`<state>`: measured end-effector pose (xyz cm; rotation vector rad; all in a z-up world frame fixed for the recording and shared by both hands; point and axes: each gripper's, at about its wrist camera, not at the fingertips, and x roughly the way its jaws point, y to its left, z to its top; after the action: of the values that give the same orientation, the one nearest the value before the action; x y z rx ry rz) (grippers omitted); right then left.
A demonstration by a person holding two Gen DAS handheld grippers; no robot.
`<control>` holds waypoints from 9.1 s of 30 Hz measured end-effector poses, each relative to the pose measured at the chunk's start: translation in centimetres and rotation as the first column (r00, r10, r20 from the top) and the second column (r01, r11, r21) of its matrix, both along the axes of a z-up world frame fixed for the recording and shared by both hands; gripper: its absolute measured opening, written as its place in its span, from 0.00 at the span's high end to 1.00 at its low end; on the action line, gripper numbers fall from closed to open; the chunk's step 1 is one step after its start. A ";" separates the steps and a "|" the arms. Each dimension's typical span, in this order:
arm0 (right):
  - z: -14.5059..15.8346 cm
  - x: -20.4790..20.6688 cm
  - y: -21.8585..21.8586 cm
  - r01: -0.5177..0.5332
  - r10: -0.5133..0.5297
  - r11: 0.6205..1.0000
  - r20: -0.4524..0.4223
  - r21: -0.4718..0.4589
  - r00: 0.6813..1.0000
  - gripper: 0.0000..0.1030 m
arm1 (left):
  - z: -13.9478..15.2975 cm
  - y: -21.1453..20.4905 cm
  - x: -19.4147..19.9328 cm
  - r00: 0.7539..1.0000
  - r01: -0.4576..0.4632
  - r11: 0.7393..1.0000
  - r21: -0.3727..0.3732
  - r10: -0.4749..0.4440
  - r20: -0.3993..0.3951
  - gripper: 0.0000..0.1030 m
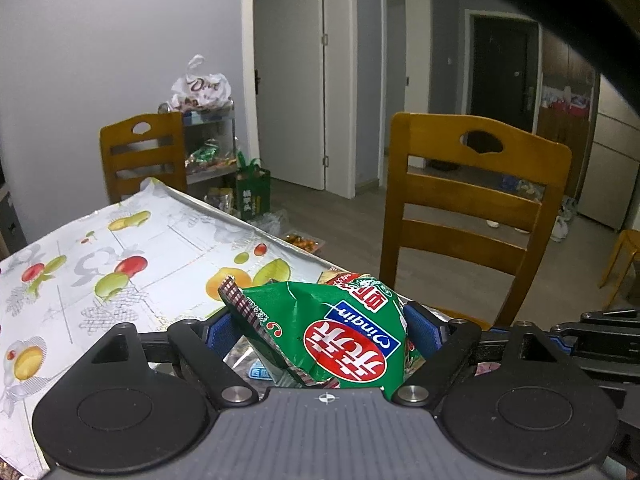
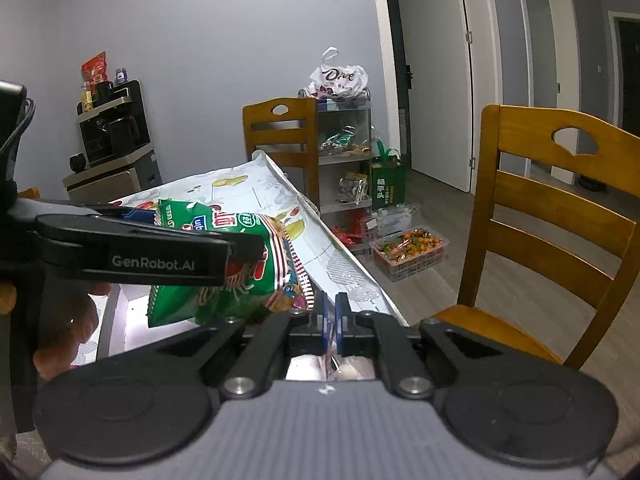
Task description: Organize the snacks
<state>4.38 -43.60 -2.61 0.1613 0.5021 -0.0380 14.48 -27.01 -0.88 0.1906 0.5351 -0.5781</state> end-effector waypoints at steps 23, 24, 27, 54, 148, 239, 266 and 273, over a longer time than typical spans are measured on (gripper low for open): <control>0.9 -0.8 0.2 0.027 -0.026 0.999 -0.025 0.038 0.999 0.56 | 2.2 2.3 -2.0 1.000 0.006 0.996 -0.093 -0.004 0.025 0.00; 1.0 -0.9 0.4 0.027 -0.026 0.999 -0.025 0.037 0.999 0.55 | 2.4 2.5 -2.1 1.000 0.007 0.995 -0.097 -0.004 0.028 0.00; 1.2 -1.3 0.7 0.030 -0.029 0.999 -0.030 0.032 0.999 0.53 | 3.0 3.1 -2.5 0.999 -0.001 0.994 -0.110 0.005 0.036 0.00; 6.5 -3.6 9.9 -0.108 0.108 0.994 -0.005 0.001 0.994 0.44 | 9.0 12.4 -8.0 0.991 -0.069 0.995 -0.074 0.077 0.108 0.00; -2.9 -2.4 27.8 -0.461 0.416 0.867 -0.235 -0.190 0.879 0.81 | -4.4 28.8 -3.9 0.895 -0.402 0.907 0.128 0.419 -0.154 0.31; -4.3 -3.1 26.2 -0.365 0.338 0.922 -0.194 -0.129 0.921 0.03 | -4.7 26.4 -14.1 0.946 -0.255 0.962 0.099 0.269 -0.180 0.00; -3.7 -2.6 26.4 -0.437 0.421 0.893 -0.149 -0.102 0.895 0.75 | -4.3 24.9 -13.7 0.956 -0.258 0.965 0.050 0.262 -0.131 0.76; -3.7 -2.7 26.4 -0.446 0.432 0.891 -0.147 -0.081 0.890 0.77 | -4.1 25.0 -13.7 0.955 -0.257 0.966 0.039 0.260 -0.141 0.78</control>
<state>1.70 -17.22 -6.32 -0.0701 0.6512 0.3707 0.76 -1.97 -5.02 0.0954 0.6953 -0.3325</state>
